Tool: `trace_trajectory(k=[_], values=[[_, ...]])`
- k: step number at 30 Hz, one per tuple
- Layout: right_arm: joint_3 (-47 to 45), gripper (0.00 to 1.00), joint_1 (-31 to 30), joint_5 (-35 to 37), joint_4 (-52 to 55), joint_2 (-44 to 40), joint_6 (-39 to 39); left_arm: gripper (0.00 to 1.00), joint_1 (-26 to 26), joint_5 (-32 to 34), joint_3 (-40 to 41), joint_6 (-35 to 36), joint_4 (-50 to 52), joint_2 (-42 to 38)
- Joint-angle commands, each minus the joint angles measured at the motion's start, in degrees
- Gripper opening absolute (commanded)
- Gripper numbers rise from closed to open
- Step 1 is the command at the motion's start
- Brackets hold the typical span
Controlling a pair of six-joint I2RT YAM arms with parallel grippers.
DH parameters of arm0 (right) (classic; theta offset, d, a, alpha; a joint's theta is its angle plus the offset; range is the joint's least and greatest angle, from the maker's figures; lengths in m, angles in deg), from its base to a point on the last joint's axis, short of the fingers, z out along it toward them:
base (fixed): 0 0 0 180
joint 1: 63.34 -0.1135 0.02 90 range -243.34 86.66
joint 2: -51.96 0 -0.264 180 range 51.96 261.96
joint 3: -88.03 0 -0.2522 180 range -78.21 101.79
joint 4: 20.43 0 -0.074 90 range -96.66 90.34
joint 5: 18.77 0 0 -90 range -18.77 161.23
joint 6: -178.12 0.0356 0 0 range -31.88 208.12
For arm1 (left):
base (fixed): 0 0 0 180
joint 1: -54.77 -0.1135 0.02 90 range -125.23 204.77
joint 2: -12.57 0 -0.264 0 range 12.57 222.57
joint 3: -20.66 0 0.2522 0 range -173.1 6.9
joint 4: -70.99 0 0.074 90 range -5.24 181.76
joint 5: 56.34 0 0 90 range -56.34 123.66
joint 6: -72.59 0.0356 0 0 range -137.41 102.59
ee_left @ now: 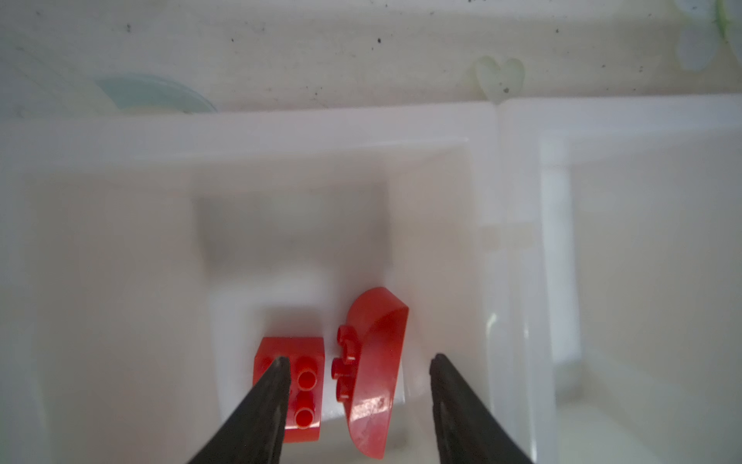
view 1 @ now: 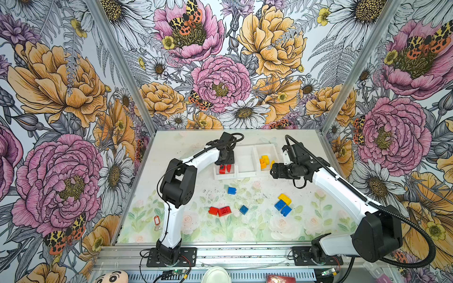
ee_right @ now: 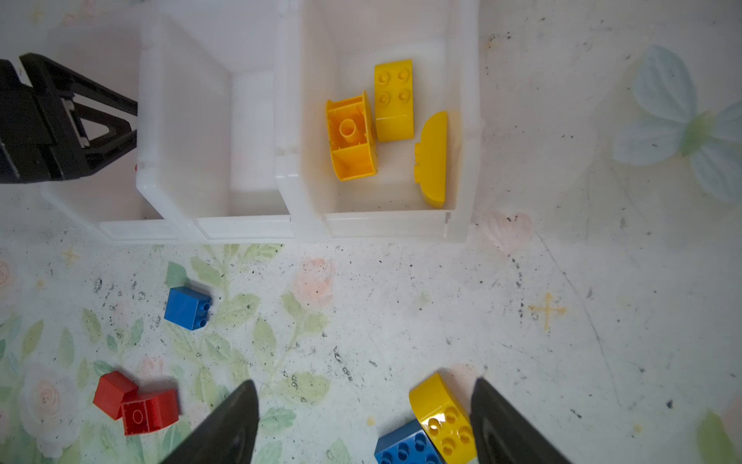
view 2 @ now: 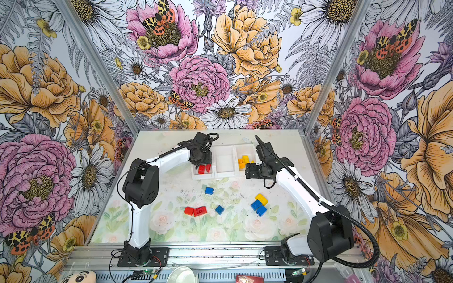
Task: Sort the legos into containers by color
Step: Place the lego in the container, then pick up the lego from the bottom-right of the table.
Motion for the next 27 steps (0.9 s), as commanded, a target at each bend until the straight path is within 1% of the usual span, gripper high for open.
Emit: trace_trajectory(k=[1, 8, 17, 22, 23, 27], values=[[-1.44, 0.84, -0.05, -0.76, -0.28, 0.21, 1.71, 0.58, -0.45, -0.23, 1.85, 0.01, -2.78, -3.32], [-4.47, 0.84, 0.06, -1.28, -0.19, -0.66, 5.82, 0.59, -0.2, -0.07, 4.13, -0.54, -4.64, -6.83], [-12.22, 0.81, 0.11, -3.03, -0.1, -4.14, 15.64, 0.62, 0.49, 0.43, 7.07, -0.94, -6.09, -12.08], [-17.77, 0.81, 0.06, -4.11, 0.26, -7.6, 22.45, 0.64, 1.33, 0.4, 10.86, -2.1, -8.26, -15.0], [-18.71, 0.81, 0.08, -4.04, 0.64, -8.31, 23.48, 0.64, 1.4, 0.3, 11.86, -2.52, -8.9, -17.61], [-20.56, 0.8, 0.02, -3.12, 2.83, -10.05, 25.62, 0.66, 1.74, -0.23, 14.81, -3.61, -10.66, -20.1]])
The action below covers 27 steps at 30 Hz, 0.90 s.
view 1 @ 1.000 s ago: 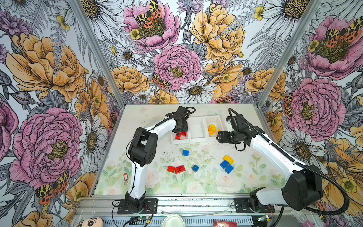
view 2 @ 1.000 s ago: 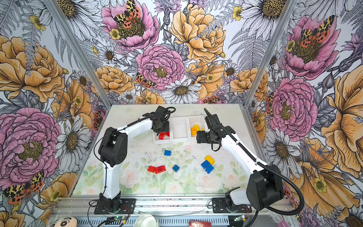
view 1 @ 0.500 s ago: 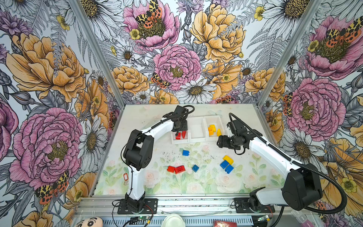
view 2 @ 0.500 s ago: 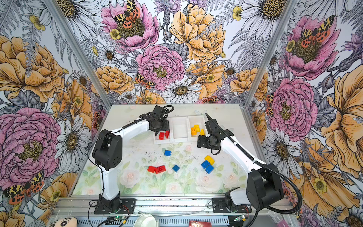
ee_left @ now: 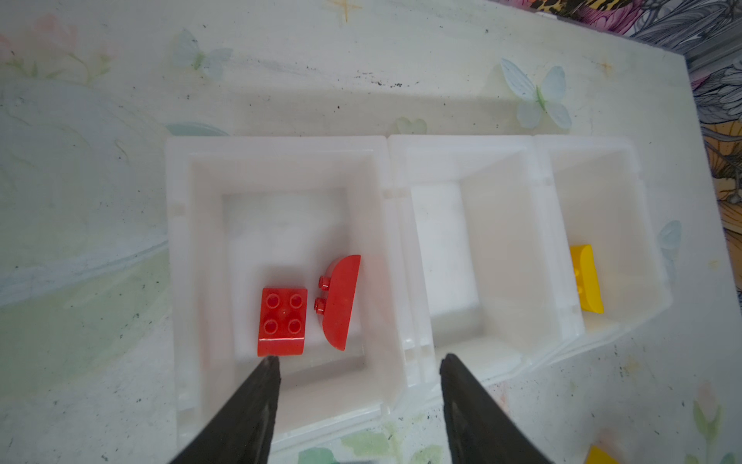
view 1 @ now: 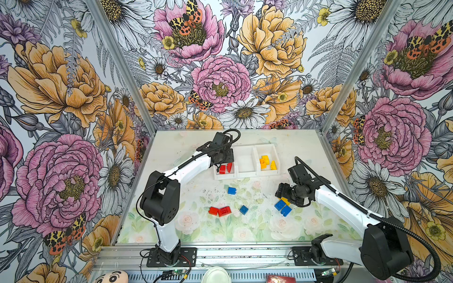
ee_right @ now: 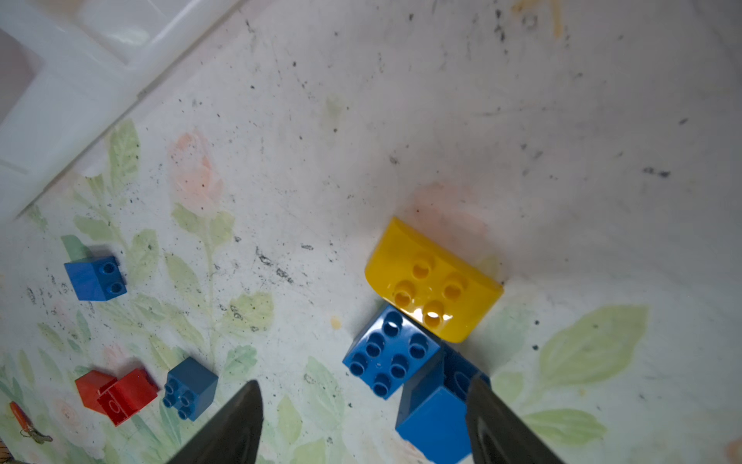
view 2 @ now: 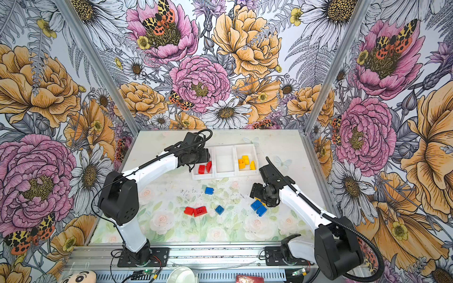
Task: Sort the legos into containers by color
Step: Pick up the lego from the bottom-right of the table.
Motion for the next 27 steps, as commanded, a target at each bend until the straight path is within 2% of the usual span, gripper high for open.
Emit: trace_trajectory(k=[1, 7, 18, 27], values=[[-0.71, 0.8, 0.01, 0.52, 1.97, -1.77, 4.17, 0.66, 0.5, -0.36, 2.02, -1.65, -3.29, -2.93], [-1.98, 0.78, 0.02, 1.08, 3.72, -1.46, 6.94, 0.7, 0.88, -0.66, 4.3, -2.01, -3.8, -5.35], [-7.01, 0.66, 0.04, 1.38, 3.72, -3.69, 11.72, 0.72, 1.71, -0.72, 6.69, -3.01, -4.52, -7.48], [-7.32, 0.65, -0.01, 4.05, 3.63, -2.95, 11.2, 0.73, 1.77, -0.76, 6.99, -3.21, -4.88, -7.22]])
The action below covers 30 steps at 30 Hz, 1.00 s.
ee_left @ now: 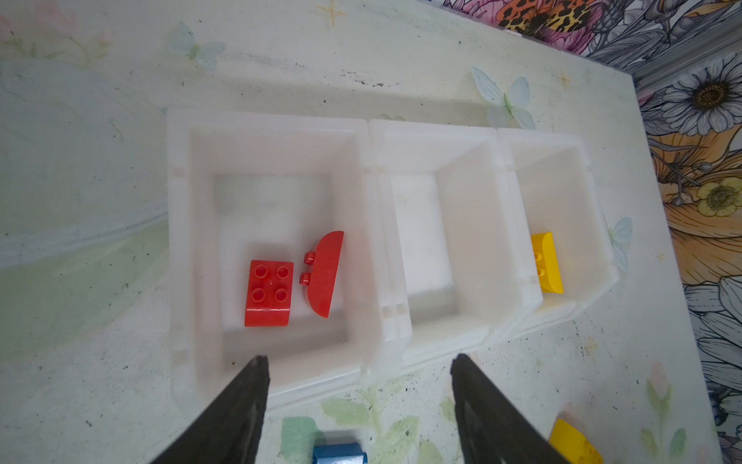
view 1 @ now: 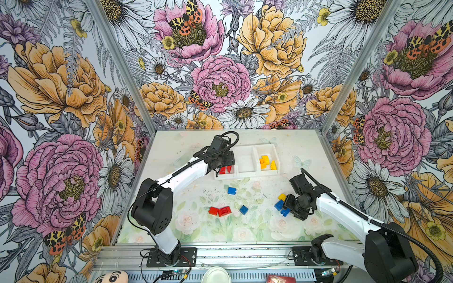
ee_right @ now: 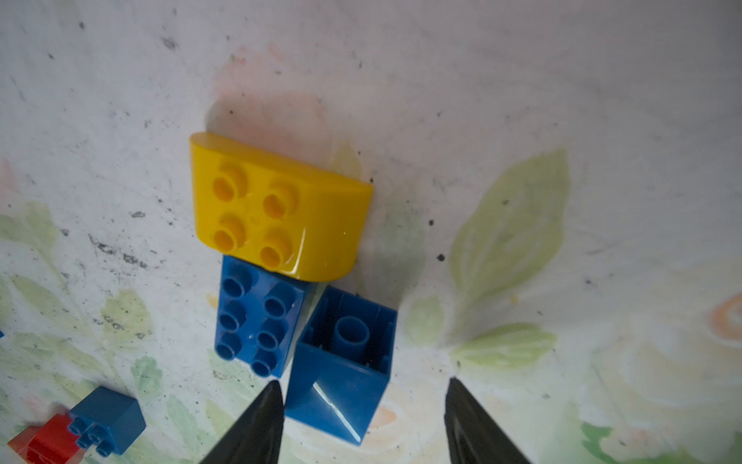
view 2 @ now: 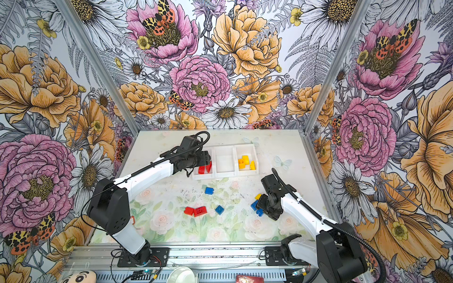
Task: Sort the legos into containers by color
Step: Pick up the lego from the bottom-right of the table.
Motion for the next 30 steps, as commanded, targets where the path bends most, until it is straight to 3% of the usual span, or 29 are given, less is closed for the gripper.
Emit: trace_trajectory(k=[1, 8, 14, 26, 30], values=[[0.73, 0.65, -0.05, 2.74, 0.09, 0.35, 0.2, 0.73, 0.31, -0.67, 0.48, -0.65, -1.42, -1.35], [-0.01, 0.62, -0.19, 3.7, 0.09, 0.9, 0.09, 0.73, 0.29, -0.52, 0.92, -0.74, -1.42, -1.55], [-1.27, 0.46, -0.43, 4.8, 0.04, 0.25, 0.28, 0.73, 0.28, -0.58, 1.01, -0.82, -1.45, -1.42], [0.31, 0.42, -1.45, 7.53, 0.01, 4.12, -3.23, 0.74, 0.39, -0.3, 2.57, -1.14, -1.52, -2.77], [0.79, 0.3, -2.14, 7.61, 0.06, 4.57, -3.22, 0.74, 0.28, -0.06, 3.59, -1.32, -1.55, -3.72]])
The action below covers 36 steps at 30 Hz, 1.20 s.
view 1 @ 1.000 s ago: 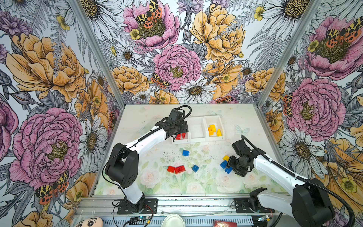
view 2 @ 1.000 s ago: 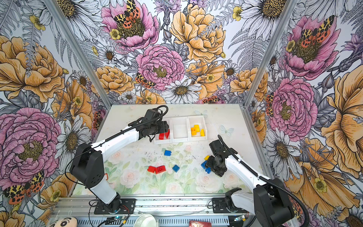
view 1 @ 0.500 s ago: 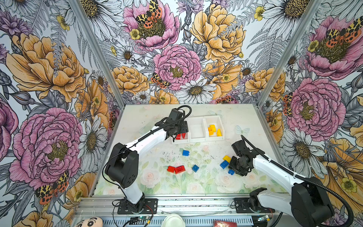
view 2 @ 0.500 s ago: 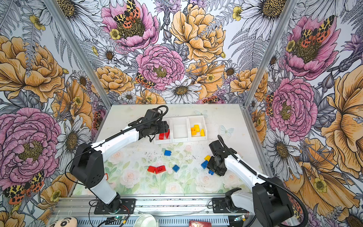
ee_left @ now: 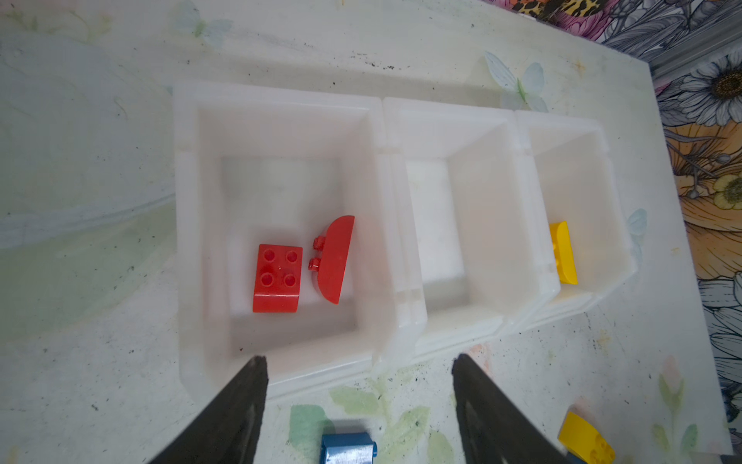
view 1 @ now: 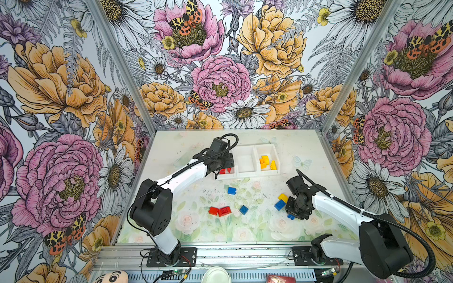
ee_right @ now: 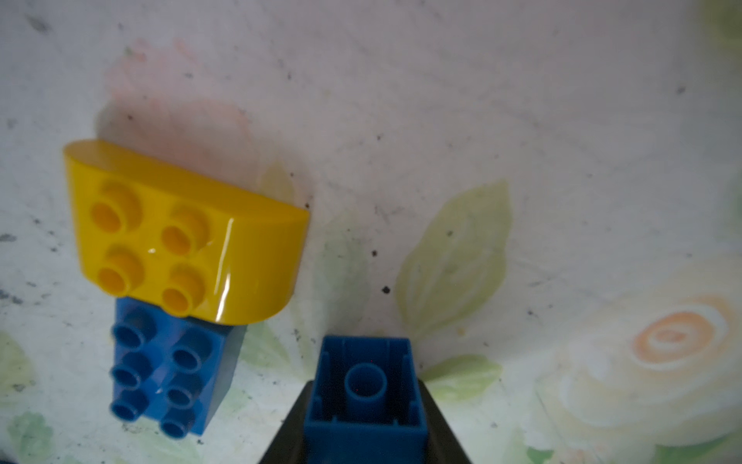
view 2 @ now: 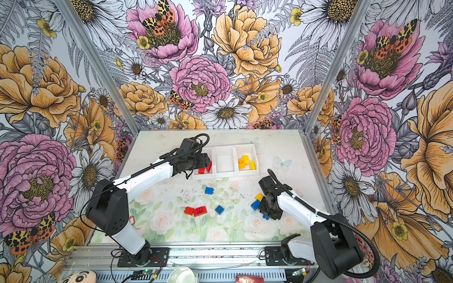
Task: Sort the legos into containers by color
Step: Pick up the lego from the bottom-right of the table, then place the lego in the container.
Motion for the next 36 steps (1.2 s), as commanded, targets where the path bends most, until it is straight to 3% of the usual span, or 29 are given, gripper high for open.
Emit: trace_trajectory(k=[1, 8, 14, 24, 36], values=[[1.56, 0.28, -0.76, 1.38, 0.03, 0.16, -0.29, 0.74, 0.29, -0.03, 1.01, -0.92, -1.18, -2.88], [4.77, 0.26, -2.6, -0.01, 1.48, -1.93, -0.55, 0.75, -0.53, -0.21, 3.55, -1.42, -1.2, -5.69], [13.85, 0.26, -5.84, 0.9, 2.24, -0.17, -3.77, 0.76, -1.32, -0.7, 7.2, -2.36, -2.33, -8.93], [35.12, 0.28, -9.52, 3.37, 2.18, 13.15, -15.21, 0.78, -2.45, -1.48, 13.48, -3.91, -4.09, -13.28], [53.42, 0.3, -11.53, 4.21, 1.63, 28.12, -26.87, 0.84, -2.71, -1.58, 20.79, -5.81, -5.64, -18.04]])
